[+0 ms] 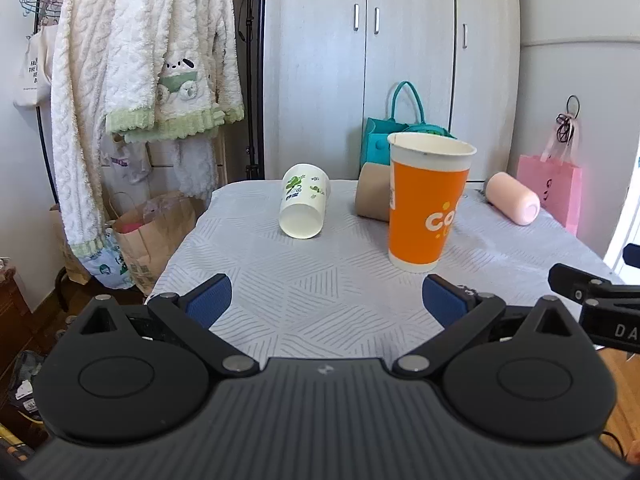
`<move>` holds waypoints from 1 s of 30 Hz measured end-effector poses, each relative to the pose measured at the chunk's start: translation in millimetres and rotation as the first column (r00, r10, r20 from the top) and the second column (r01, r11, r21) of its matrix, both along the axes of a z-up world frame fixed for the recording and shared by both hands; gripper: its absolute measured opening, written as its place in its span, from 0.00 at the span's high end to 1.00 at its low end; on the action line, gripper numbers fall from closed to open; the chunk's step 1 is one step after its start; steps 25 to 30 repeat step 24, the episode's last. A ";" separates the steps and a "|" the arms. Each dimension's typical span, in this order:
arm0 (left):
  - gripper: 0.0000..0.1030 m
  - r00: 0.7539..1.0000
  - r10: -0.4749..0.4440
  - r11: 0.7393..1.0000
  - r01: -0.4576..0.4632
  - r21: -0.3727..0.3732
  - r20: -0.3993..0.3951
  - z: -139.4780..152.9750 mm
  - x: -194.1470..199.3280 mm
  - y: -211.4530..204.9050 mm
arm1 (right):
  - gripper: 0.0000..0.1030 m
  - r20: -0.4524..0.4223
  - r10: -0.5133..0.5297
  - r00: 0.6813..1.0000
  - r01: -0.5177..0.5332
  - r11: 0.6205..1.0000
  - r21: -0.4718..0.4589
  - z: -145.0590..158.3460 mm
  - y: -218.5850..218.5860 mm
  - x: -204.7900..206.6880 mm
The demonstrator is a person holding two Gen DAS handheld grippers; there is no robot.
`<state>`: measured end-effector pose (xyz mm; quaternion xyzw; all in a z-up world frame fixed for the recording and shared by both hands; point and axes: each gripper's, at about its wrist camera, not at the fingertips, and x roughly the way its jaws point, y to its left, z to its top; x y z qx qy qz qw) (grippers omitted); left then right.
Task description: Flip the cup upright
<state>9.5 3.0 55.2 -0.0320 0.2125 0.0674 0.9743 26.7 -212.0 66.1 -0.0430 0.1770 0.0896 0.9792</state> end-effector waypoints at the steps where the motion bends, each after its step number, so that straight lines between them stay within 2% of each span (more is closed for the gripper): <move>1: 0.00 1.000 0.005 1.000 -0.005 -0.001 0.000 -0.9 0.3 0.1 | 0.00 -0.003 0.001 1.000 -0.001 1.000 -0.002 -0.9 0.7 0.1; 10: 0.00 0.999 0.053 0.999 -0.053 0.008 0.012 -3.1 -1.6 4.0 | 0.00 0.000 -0.009 1.000 0.009 1.000 -0.003 -1.6 4.3 0.9; 30: 0.00 0.998 0.061 0.998 -0.061 0.018 0.016 -4.1 -3.9 7.1 | 0.00 -0.007 -0.012 1.000 0.012 1.000 -0.012 -2.9 6.5 3.4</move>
